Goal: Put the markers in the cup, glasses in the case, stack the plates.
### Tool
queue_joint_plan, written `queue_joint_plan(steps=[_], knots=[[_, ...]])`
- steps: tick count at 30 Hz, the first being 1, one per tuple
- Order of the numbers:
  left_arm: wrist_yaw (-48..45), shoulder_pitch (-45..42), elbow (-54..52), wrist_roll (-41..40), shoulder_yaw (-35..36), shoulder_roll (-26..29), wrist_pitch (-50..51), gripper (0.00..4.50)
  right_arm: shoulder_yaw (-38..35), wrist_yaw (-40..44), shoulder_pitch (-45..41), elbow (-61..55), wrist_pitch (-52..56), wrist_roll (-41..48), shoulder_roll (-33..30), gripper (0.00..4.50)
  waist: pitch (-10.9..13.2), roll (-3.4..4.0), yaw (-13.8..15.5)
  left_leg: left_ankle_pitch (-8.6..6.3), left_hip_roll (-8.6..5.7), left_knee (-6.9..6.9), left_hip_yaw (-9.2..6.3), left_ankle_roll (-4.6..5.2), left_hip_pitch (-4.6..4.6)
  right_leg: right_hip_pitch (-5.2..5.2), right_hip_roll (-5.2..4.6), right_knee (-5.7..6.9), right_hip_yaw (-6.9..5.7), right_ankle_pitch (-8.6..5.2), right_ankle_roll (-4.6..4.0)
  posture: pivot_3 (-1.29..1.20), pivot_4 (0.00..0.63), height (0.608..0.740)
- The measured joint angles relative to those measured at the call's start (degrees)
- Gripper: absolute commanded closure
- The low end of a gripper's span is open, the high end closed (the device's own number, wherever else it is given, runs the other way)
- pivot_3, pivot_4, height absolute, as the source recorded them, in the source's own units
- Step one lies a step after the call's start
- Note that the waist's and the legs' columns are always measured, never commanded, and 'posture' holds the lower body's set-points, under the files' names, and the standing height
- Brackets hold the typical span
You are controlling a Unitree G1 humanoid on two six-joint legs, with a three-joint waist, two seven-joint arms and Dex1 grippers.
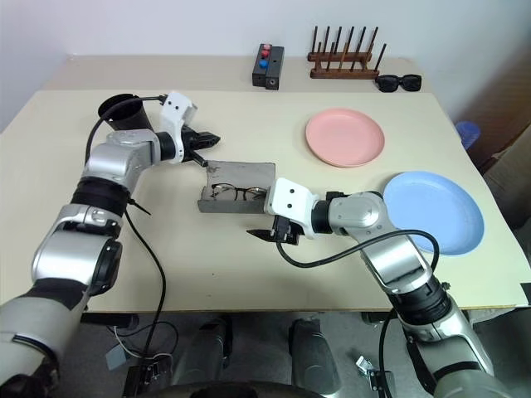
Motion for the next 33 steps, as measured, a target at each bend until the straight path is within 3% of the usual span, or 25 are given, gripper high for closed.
queue_joint_plan(steps=[4, 12, 20, 27, 33], knots=[[-8.03, -1.82, 4.97, 2.62, -2.73, -0.96, -1.0, 4.46, -2.03, -1.28, 3.18, -3.86, 2.46, 1.44, -1.97, 1.19, 0.0, 0.0, 0.1, 0.0, 0.0, -0.01, -0.01, 0.0, -0.04, -0.02, 0.0, 0.01, -0.01, 0.0, -0.01, 0.0, 0.15, 0.74], [-19.52, -1.86, 4.5, 5.85, -4.27, 0.61, -3.97, 4.46, -9.31, -4.67, 10.18, -5.66, 4.78, 4.08, -4.78, 1.19, 0.0, -0.01, 0.06, 0.0, 0.01, 0.05, -0.01, 0.0, -0.05, -0.01, -0.01, 0.02, 0.01, -0.08, -0.2, 0.0, 0.15, 0.74], [-29.83, 9.81, -13.68, 2.86, -3.83, 4.61, -1.63, 4.46, -16.32, -8.56, 11.1, -1.96, 5.31, 8.16, -3.64, 1.19, 0.0, 0.0, 0.08, 0.01, 0.02, 0.04, -0.02, 0.0, -0.04, 0.0, -0.01, 0.05, 0.02, 0.0, -0.06, 0.0, 0.15, 0.74], [-29.32, 18.93, -30.05, 2.22, -4.23, 7.59, 1.67, 4.46, -18.15, -11.45, 8.58, 3.1, 4.79, 10.54, -0.93, 1.19, -0.01, 0.02, 0.24, 0.01, 0.02, 0.1, -0.02, 0.01, 0.01, 0.06, -0.02, 0.1, 0.01, -0.09, -0.21, 0.0, 0.15, 0.74], [-19.55, 23.51, -35.61, -1.77, 2.31, 3.57, 0.23, 4.46, -14.03, -15.45, 2.95, 12.41, -0.3, 3.1, -1.78, 1.19, -0.01, 0.01, 0.19, 0.01, 0.01, 0.18, -0.01, 0.01, 0.04, 0.1, -0.02, 0.1, 0.02, -0.07, -0.23, 0.0, 0.15, 0.74]])
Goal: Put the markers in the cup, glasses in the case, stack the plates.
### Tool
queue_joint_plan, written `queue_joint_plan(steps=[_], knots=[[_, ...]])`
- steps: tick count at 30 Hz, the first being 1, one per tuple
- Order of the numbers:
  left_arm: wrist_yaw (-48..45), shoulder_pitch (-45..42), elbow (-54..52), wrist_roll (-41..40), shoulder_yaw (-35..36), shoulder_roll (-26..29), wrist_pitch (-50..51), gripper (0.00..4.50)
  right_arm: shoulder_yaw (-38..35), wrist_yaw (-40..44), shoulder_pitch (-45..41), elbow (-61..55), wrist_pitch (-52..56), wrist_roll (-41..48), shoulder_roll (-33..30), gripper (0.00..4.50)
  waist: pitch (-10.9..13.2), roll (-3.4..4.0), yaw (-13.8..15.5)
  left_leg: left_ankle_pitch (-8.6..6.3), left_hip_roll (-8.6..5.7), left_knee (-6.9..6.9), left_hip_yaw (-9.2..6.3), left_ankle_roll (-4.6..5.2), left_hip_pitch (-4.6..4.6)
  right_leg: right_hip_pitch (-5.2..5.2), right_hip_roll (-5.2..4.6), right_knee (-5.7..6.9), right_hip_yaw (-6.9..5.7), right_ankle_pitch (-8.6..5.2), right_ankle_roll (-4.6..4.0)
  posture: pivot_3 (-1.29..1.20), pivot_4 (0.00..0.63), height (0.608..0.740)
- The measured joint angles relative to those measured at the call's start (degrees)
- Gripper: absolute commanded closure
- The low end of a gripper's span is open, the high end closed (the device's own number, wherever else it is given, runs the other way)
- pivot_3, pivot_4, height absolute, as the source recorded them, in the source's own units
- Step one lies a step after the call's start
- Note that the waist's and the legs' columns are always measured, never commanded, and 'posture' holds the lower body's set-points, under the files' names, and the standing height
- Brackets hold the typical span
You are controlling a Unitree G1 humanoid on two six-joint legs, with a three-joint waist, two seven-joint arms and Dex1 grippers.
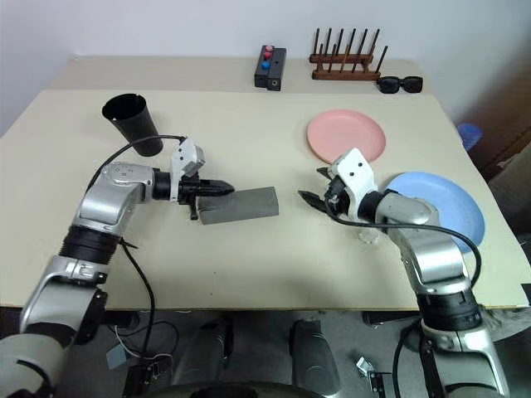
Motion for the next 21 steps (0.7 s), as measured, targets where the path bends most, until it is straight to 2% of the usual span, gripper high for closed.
queue_joint_plan(steps=[4, 12, 15, 18, 20, 21], knots=[[3.26, 5.81, -13.18, -5.96, 5.89, 0.29, 1.44, 4.46, 5.07, -5.23, -6.11, 12.47, -7.23, -10.47, -1.48, 1.19, -0.01, 0.04, -0.47, 0.0, 0.0, -0.15, 0.02, 0.0, 0.08, -0.02, -0.01, 0.0, 0.02, 0.09, 0.19, 0.0, 0.15, 0.74], [11.05, 21.89, -34.19, -14.84, 8.51, 0.97, 12.38, 4.46, 13.22, -12.0, -15.23, 38.22, -24.97, -24.74, -1.79, 1.19, 0.0, 0.04, -1.25, 0.01, -0.02, -0.09, 0.03, -0.01, 0.15, 0.12, -0.05, -0.02, 0.04, 0.04, 0.1, 0.0, 0.15, 0.74], [14.2, 23.84, -39.07, -17.09, 8.64, 0.28, 14.08, 4.5, 14.22, -14.68, -17.96, 45.11, -30.59, -27.55, -1.08, 2.02, 0.0, 0.04, -1.4, 0.01, -0.02, -0.09, 0.02, -0.01, 0.26, 0.2, -0.05, -0.02, 0.04, 0.0, 0.01, 0.0, 0.15, 0.74], [17.01, 24.98, -43.32, -19.86, 8.77, -0.2, 15.52, 4.5, 14.37, -16.88, -19.31, 50.28, -34.26, -29.28, 0.25, 3.62, 0.0, 0.04, -1.52, 0.0, -0.02, -0.12, 0.02, -0.01, 0.3, 0.22, -0.05, -0.02, 0.05, 0.03, 0.09, 0.0, 0.15, 0.74], [18.6, 26.19, -44.68, -21.22, 8.76, -0.5, 16.27, 4.5, 14.52, -17.47, -19.56, 52.03, -36.05, -30.28, 0.61, 4.47, 0.0, 0.04, -1.53, 0.0, -0.02, -0.12, 0.03, -0.01, 0.31, 0.22, -0.04, -0.02, 0.05, 0.07, 0.15, 0.0, 0.15, 0.74], [19.4, 26.78, -45.04, -21.84, 8.76, -0.56, 16.6, 4.5, 14.45, -18.0, -19.6, 52.21, -36.57, -30.43, 0.67, 4.47, 0.0, 0.04, -1.53, 0.0, -0.02, -0.12, 0.02, -0.01, 0.31, 0.22, -0.05, -0.02, 0.05, 0.07, 0.15, 0.0, 0.15, 0.74]])
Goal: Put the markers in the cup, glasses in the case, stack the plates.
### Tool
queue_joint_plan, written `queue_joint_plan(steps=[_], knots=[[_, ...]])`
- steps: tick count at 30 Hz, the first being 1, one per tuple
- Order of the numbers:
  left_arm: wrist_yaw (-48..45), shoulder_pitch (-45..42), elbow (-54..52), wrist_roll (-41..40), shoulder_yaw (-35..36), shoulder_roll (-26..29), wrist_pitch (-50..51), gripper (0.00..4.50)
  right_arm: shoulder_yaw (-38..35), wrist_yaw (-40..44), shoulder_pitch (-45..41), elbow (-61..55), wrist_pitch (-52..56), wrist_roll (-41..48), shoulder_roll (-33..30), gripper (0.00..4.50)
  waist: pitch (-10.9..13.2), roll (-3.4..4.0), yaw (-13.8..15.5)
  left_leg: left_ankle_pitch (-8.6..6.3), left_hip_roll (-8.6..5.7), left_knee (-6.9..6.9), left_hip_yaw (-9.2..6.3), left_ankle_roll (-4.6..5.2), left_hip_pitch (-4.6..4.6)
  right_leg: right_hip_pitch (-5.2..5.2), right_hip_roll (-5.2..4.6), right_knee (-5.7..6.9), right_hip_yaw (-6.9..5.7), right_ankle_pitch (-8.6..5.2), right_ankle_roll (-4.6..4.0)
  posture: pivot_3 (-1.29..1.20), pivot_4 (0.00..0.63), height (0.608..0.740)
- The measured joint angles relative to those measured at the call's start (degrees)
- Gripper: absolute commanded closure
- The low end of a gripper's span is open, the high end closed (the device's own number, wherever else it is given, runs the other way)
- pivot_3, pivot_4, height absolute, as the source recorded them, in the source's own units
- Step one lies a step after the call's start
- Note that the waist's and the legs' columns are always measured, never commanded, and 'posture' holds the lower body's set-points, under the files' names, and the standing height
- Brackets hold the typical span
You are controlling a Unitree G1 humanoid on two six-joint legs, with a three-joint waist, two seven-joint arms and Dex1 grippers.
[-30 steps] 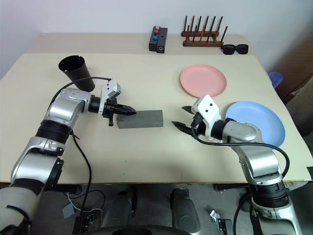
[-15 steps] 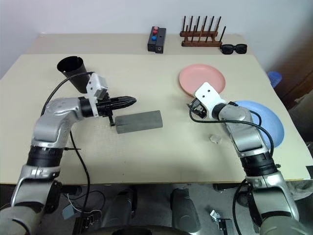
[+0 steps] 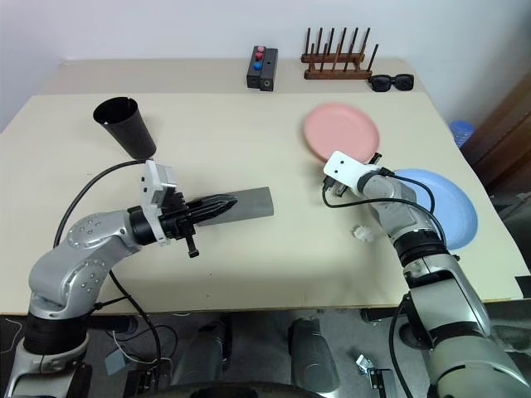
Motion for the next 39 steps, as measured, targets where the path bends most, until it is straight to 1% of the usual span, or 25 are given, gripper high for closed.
queue_joint_plan(steps=[3, 5, 8, 10, 13, 14, 15, 16, 17, 19, 21, 23, 24, 28, 32, 35, 39], knots=[[1.5, 0.48, -0.11, -0.94, 0.01, -0.03, 0.17, 4.5, -0.24, -0.13, 0.11, -0.38, -1.34, -0.22, -0.12, 4.47, 0.0, 0.0, 0.06, 0.0, 0.0, 0.02, 0.0, 0.0, 0.01, 0.02, 0.0, 0.0, 0.0, -0.07, -0.14, 0.0, 0.15, 0.74], [2.09, 0.72, -0.01, -1.51, 0.09, -0.07, -0.16, 4.5, -0.52, 0.3, 2.09, -4.38, -2.06, -0.3, -1.09, 4.47, 0.0, 0.0, 0.14, 0.0, 0.0, 0.01, 0.0, 0.0, 0.0, 0.02, 0.0, -0.01, 0.01, -0.08, -0.13, 0.0, 0.15, 0.74], [2.46, 0.35, 0.79, -1.66, 0.26, -0.28, -1.52, 4.5, -2.09, 3.28, 6.41, -14.32, -1.4, 0.25, -4.88, 4.47, 0.03, 0.04, 0.33, 0.0, -0.01, 0.0, 0.0, 0.0, -0.01, 0.01, 0.0, -0.01, 0.0, -0.08, -0.12, 0.0, 0.15, 0.74], [1.97, -0.24, 2.41, -1.61, 0.02, -0.17, -2.65, 4.5, -5.21, 7.57, 10.71, -23.13, 1.15, 2.22, -9.74, 4.47, 0.05, 0.1, 0.67, 0.0, -0.03, 0.01, 0.0, 0.0, -0.01, 0.03, -0.01, -0.02, 0.0, -0.1, -0.14, 0.0, 0.15, 0.74], [-1.56, -1.95, 5.6, -1.33, -1.71, 0.58, -5.48, 4.5, -15.03, 17.28, 22.52, -37.77, 7.97, 8.17, -20.64, 4.47, 0.04, 0.15, 2.0, -0.02, -0.04, 0.03, 0.0, 0.01, 0.0, 0.08, -0.03, -0.09, -0.01, -0.14, -0.16, 0.0, 0.15, 0.74], [-2.84, -2.34, 6.79, -1.16, -2.35, 1.1, -6.52, 4.5, -18.36, 19.84, 25.93, -41.11, 10.3, 9.73, -23.19, 4.47, 0.03, 0.16, 1.8, -0.02, -0.04, 0.04, 0.03, 0.02, 0.03, 0.1, -0.04, -0.11, 0.01, -0.13, -0.18, 0.0, 0.15, 0.74], [-3.86, -2.67, 7.59, -0.93, -2.94, 1.25, -7.19, 4.5, -20.88, 21.41, 28.11, -43.36, 11.97, 10.87, -24.47, 4.47, 0.03, 0.16, 1.62, -0.02, -0.04, 0.05, 0.04, 0.02, 0.06, 0.14, -0.04, -0.1, 0.02, -0.12, -0.19, 0.0, 0.15, 0.74], [-5.12, -3.24, 8.48, -0.81, -3.88, 1.2, -8.07, 4.5, -23.78, 23.18, 31.34, -46.09, 13.65, 12.04, -25.73, 4.47, 0.02, 0.17, 1.44, -0.02, -0.04, 0.08, 0.06, 0.02, 0.08, 0.14, -0.04, -0.11, 0.04, -0.12, -0.2, 0.0, 0.15, 0.74], [-7.0, -4.23, 9.6, -0.55, -5.39, 1.25, -9.12, 4.5, -28.09, 25.95, 36.48, -49.84, 16.5, 13.8, -26.73, 4.47, 0.01, 0.17, 1.48, -0.02, -0.03, 0.08, 0.05, 0.02, 0.1, 0.15, -0.04, -0.09, 0.03, -0.12, -0.2, 0.0, 0.15, 0.74], [-9.97, -6.26, 12.0, 0.36, -7.76, 1.31, -10.99, 4.5, -36.17, 31.76, 46.59, -56.33, 21.88, 16.77, -27.03, 4.47, -0.01, 0.18, 1.74, -0.03, -0.03, 0.08, 0.03, 0.02, 0.1, 0.18, -0.03, -0.1, 0.02, -0.14, -0.2, 0.0, 0.15, 0.74], [-11.69, -8.06, 14.83, 1.64, -9.57, 0.84, -12.85, 4.5, -41.52, 35.97, 54.21, -60.94, 25.65, 18.3, -26.83, 4.47, -0.02, 0.21, 1.76, -0.03, -0.05, 0.11, 0.07, 0.02, 0.08, 0.17, -0.06, -0.13, 0.04, -0.13, -0.2, 0.0, 0.15, 0.74], [-12.67, -9.43, 17.08, 2.47, -11.16, -0.71, -14.3, 4.5, -44.15, 37.19, 57.49, -63.62, 28.2, 18.76, -26.16, 3.88, -0.01, 0.19, 1.27, -0.03, -0.05, 0.2, 0.12, 0.01, 0.08, 0.17, -0.07, -0.15, 0.06, -0.12, -0.21, 0.0, 0.15, 0.74], [-13.27, -9.93, 17.93, 2.69, -12.08, -1.5, -15.04, 4.5, -44.96, 37.12, 58.34, -64.72, 29.46, 18.83, -25.7, 3.63, -0.02, 0.19, 1.17, -0.03, -0.05, 0.23, 0.12, 0.01, 0.09, 0.19, -0.08, -0.14, 0.06, -0.12, -0.2, 0.0, 0.15, 0.74], [-14.6, -10.12, 20.55, 3.99, -13.44, -2.26, -17.45, 4.5, -45.53, 36.07, 60.36, -67.14, 30.4, 18.12, -25.03, 1.66, -0.03, 0.2, 1.09, -0.03, -0.05, 0.24, 0.11, 0.02, 0.08, 0.17, -0.08, -0.13, 0.05, -0.1, -0.24, 0.0, 0.15, 0.74], [-14.64, -8.72, 21.48, 4.81, -13.46, -2.72, -19.77, 4.5, -43.66, 34.69, 56.46, -69.2, 30.96, 19.96, -23.73, 1.66, -0.03, 0.2, 1.15, -0.03, -0.05, 0.23, 0.11, 0.01, 0.07, 0.18, -0.09, -0.14, 0.05, -0.09, -0.26, 0.0, 0.15, 0.74], [-13.2, -6.75, 21.49, 5.76, -13.41, -3.61, -21.78, 4.5, -39.15, 33.29, 51.84, -69.76, 32.34, 22.22, -21.07, 1.66, -0.03, 0.17, 1.46, -0.03, -0.05, 0.24, 0.1, 0.02, 0.07, 0.19, -0.09, -0.14, 0.04, -0.08, -0.26, 0.0, 0.15, 0.74], [-11.72, -3.04, 19.76, 6.6, -13.44, -3.43, -22.79, 4.5, -32.47, 31.63, 49.61, -68.97, 33.18, 23.44, -18.32, 1.66, -0.03, 0.17, 1.76, -0.03, -0.07, 0.22, 0.1, 0.02, 0.02, 0.18, -0.12, -0.16, 0.05, -0.09, -0.25, 0.0, 0.15, 0.74]])
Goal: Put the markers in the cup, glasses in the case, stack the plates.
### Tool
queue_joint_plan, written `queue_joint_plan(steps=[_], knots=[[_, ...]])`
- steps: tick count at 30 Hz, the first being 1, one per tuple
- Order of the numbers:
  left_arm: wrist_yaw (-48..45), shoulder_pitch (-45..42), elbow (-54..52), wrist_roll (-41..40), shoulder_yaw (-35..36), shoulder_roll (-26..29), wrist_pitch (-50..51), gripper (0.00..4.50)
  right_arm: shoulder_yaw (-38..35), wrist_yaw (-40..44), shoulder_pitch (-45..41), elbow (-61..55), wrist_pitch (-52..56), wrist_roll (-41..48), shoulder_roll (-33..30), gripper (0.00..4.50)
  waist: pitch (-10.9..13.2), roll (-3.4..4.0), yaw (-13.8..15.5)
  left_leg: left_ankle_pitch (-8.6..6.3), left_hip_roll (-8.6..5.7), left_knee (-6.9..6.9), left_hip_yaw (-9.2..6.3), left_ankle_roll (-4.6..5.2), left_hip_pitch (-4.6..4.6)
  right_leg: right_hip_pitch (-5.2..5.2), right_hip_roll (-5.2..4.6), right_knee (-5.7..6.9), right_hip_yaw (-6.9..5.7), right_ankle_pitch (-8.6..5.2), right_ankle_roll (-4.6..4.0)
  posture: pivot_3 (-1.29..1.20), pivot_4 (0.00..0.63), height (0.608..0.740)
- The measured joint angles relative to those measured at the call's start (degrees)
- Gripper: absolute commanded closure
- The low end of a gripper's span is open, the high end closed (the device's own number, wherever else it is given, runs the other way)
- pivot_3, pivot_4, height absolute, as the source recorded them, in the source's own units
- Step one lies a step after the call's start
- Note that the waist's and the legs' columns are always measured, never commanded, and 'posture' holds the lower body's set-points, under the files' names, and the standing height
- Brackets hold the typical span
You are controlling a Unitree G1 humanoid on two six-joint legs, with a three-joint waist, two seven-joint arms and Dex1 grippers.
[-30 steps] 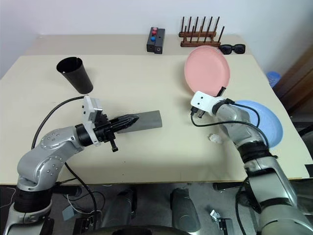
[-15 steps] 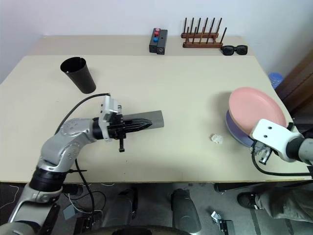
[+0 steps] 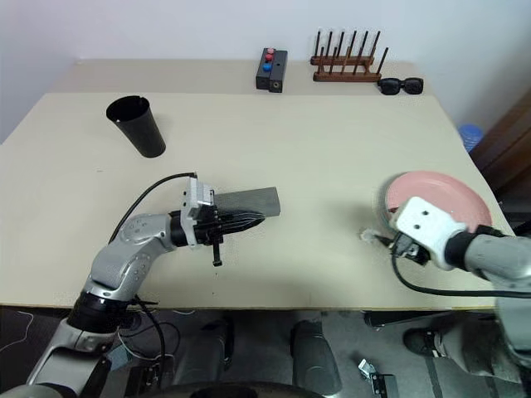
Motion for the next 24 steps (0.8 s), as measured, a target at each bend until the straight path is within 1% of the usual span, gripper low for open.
queue_joint_plan(steps=[5, 7, 8, 11, 12, 19, 24], knots=[[3.62, 2.84, -4.87, 0.62, -0.04, -0.51, -0.09, 4.5, 4.85, -2.0, -0.42, 4.62, -0.47, 0.19, 1.65, 1.66, 0.0, 0.0, 0.05, 0.0, 0.0, 0.04, 0.01, 0.0, 0.01, 0.02, -0.01, 0.0, 0.0, 0.0, -0.01, 0.0, 0.15, 0.74], [4.62, 3.15, -5.59, 0.82, 0.01, -0.54, -0.61, 4.5, 6.0, -2.73, -0.72, 6.25, -0.51, 0.09, 1.66, 2.2, -0.01, 0.01, 0.0, 0.0, 0.0, 0.04, 0.01, 0.0, 0.03, 0.02, -0.01, 0.01, 0.0, 0.0, -0.01, 0.0, 0.15, 0.74], [4.85, 3.57, -5.88, 0.97, 0.0, -0.57, -1.29, 4.5, 6.43, -3.01, -1.06, 6.9, -0.52, 0.06, 1.65, 2.56, -0.01, 0.01, -0.07, 0.0, 0.0, 0.03, 0.01, 0.0, 0.03, 0.01, -0.01, 0.01, 0.0, 0.0, -0.01, 0.0, 0.15, 0.74], [5.12, 4.81, -6.15, 1.72, -0.08, -0.62, -3.02, 4.5, 7.18, -3.65, -1.56, 7.54, -0.58, 0.1, 1.65, 4.07, -0.01, 0.01, -0.17, 0.0, 0.0, -0.01, 0.01, 0.0, 0.03, -0.01, 0.0, 0.01, 0.0, 0.0, -0.01, 0.0, 0.15, 0.74], [5.15, 5.05, -6.12, 1.94, -0.1, -0.76, -3.59, 4.5, 7.29, -3.88, -1.99, 7.54, -0.56, 0.13, 1.64, 4.47, -0.01, 0.01, -0.14, 0.0, 0.0, -0.01, 0.01, 0.0, 0.03, -0.02, 0.0, 0.01, 0.0, 0.0, -0.01, 0.0, 0.15, 0.74], [7.38, 4.67, -4.52, 2.3, -0.04, -4.08, -6.9, 4.5, 7.0, -5.3, -5.48, 7.07, 0.31, -0.07, 0.41, 4.47, -0.01, 0.01, 0.07, 0.0, -0.01, 0.04, 0.01, 0.0, 0.0, 0.0, -0.01, 0.0, 0.0, 0.0, -0.01, 0.0, 0.15, 0.74], [9.01, 3.19, -3.92, 3.25, -0.07, -5.34, -7.96, 4.5, 1.74, -6.14, -9.75, 7.99, 3.03, 0.21, -4.01, 4.47, -0.01, 0.02, 0.03, 0.0, -0.01, 0.03, 0.01, 0.0, 0.01, 0.0, -0.01, 0.0, 0.0, 0.0, -0.01, 0.0, 0.15, 0.74]])
